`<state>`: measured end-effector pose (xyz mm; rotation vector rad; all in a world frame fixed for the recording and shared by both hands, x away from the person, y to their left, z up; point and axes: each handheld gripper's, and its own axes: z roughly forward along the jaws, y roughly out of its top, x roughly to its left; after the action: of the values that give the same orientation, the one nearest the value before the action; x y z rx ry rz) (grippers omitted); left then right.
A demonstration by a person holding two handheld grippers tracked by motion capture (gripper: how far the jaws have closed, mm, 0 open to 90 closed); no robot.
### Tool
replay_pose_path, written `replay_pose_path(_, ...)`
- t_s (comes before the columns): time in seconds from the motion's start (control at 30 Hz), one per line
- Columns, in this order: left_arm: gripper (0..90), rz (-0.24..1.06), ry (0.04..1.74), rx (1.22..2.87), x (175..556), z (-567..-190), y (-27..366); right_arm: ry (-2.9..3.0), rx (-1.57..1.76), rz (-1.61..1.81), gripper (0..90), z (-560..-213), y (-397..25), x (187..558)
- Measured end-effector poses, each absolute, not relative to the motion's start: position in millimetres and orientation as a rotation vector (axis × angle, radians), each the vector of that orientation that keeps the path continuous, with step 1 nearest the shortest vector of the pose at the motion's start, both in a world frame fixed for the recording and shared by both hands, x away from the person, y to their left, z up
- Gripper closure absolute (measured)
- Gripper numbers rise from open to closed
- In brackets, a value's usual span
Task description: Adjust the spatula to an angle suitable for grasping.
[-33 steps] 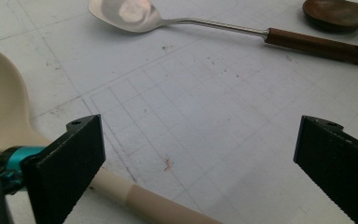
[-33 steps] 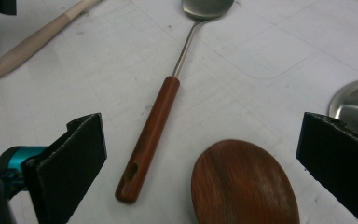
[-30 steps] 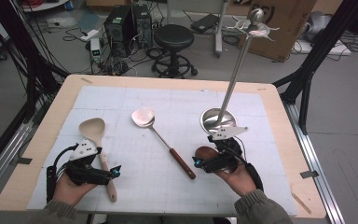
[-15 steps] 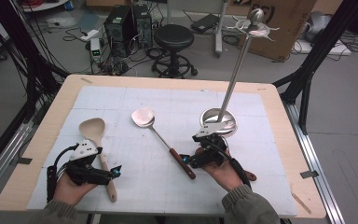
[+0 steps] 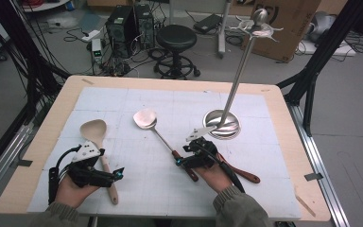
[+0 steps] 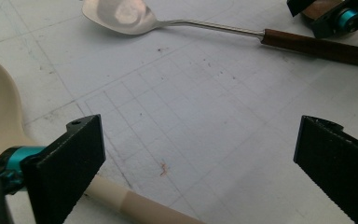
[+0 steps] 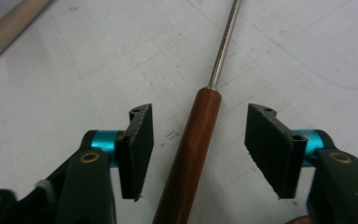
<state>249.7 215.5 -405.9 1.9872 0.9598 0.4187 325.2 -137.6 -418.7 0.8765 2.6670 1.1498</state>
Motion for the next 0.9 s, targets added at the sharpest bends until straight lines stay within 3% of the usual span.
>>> replay_pose_path(0.57, 2.5, 0.422, 0.963, 1.99, 249.3, -406.4, 216.0, 2.67, 0.917, 1.029, 57.0, -435.4, -122.4, 323.8)
replay_pose_path(0.6, 2.5, 0.422, 0.962, 1.991, 249.3, -406.4, 216.2, 2.669, 0.909, 1.022, 61.8, -435.9, -122.0, 323.7)
replay_pose_path(0.9, 2.5, 0.423, 0.962, 1.995, 249.1, -406.5, 216.5, 2.657, 0.939, 1.024, 65.5, -437.5, -120.9, 323.0)
